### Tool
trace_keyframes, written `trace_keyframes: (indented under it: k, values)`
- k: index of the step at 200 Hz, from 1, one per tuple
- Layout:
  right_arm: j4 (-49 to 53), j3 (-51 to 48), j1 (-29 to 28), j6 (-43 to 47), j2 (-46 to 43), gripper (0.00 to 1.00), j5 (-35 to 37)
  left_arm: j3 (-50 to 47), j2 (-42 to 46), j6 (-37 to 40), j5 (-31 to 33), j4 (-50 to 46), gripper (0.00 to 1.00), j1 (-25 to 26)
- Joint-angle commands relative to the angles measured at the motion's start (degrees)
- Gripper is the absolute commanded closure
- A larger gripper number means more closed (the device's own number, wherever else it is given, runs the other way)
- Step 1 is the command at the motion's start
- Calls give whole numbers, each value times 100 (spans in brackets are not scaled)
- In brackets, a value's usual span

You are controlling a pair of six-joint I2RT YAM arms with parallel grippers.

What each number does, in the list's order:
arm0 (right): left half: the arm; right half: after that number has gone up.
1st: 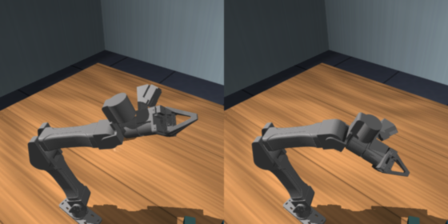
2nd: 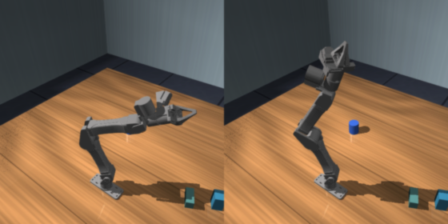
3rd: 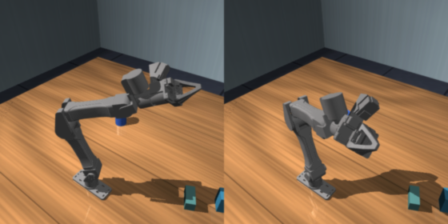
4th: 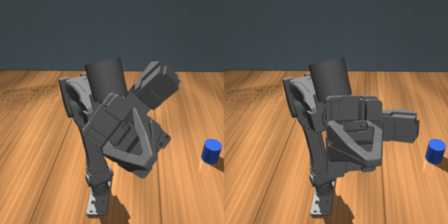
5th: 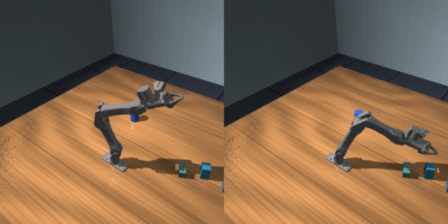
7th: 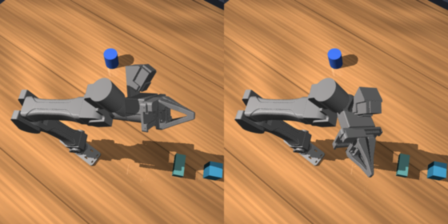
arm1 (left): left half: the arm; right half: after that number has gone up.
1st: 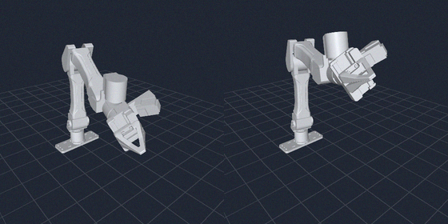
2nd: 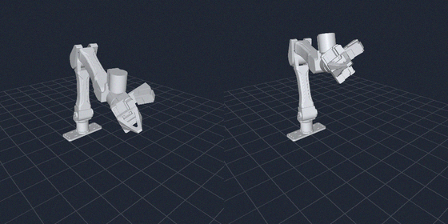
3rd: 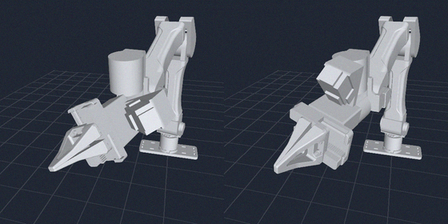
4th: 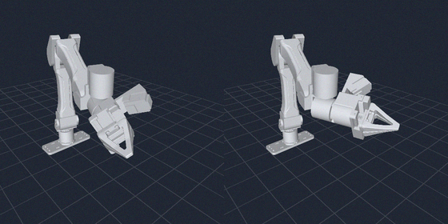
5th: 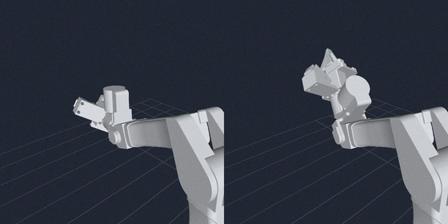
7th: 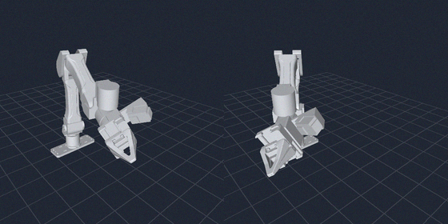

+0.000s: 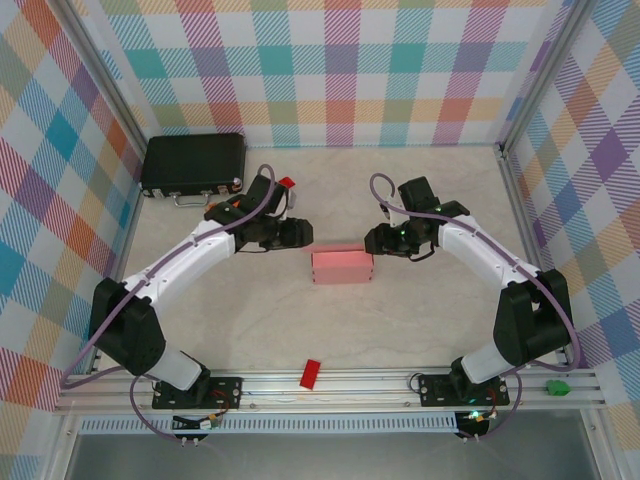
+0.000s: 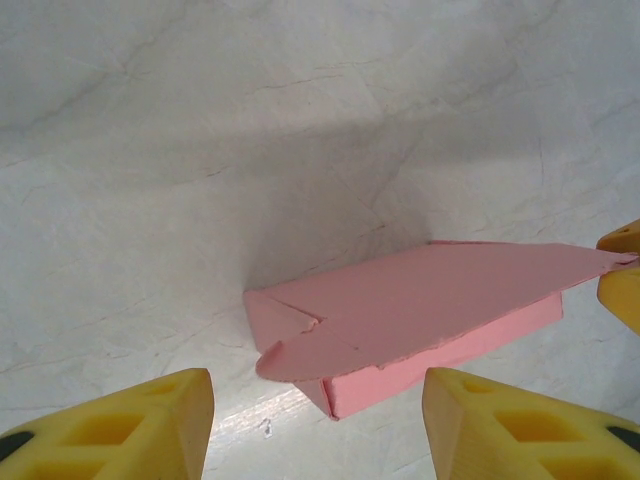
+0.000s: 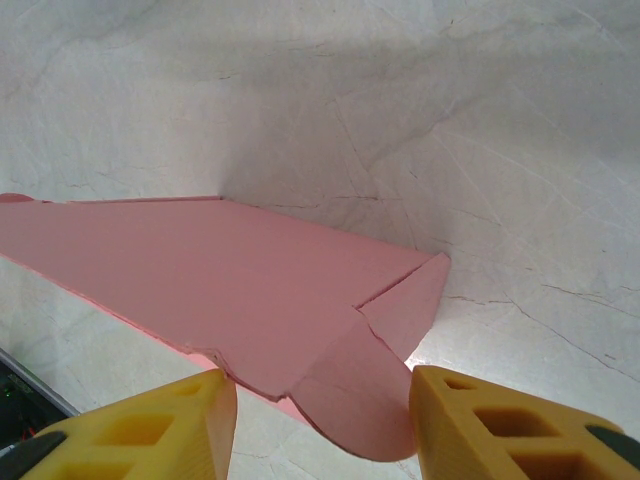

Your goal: Fold the paper box

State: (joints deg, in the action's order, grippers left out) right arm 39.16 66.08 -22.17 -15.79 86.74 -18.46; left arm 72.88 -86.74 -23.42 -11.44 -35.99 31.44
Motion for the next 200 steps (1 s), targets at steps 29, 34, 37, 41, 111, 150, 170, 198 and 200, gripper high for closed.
trace_keyframes:
  k: [29,34,37,41,111,150,170,198,200]
  values:
    - [93,80,-33,-34,-87,51,-114,32,-496,161,-621,301,42,46]
    - [98,88,-33,-38,-87,51,-120,38,-520,154,-655,293,42,46]
    - [96,89,-33,-37,-87,51,-118,47,-546,161,-683,287,42,45]
    - [96,97,-33,-30,-88,51,-123,50,-552,156,-715,285,43,41]
    - [75,124,-33,-47,-53,52,-210,-12,-542,52,-877,73,49,55]
    - [14,98,-33,-103,-51,52,-294,-22,-477,-28,-923,99,48,55]
    - [1,100,-33,-126,-74,51,-250,-2,-477,-62,-967,109,46,55]
    - [31,98,-28,-147,-96,49,-116,-53,-343,-111,-821,138,37,55]
    - [37,98,-29,-151,-96,49,-108,-63,-339,-110,-819,150,36,55]
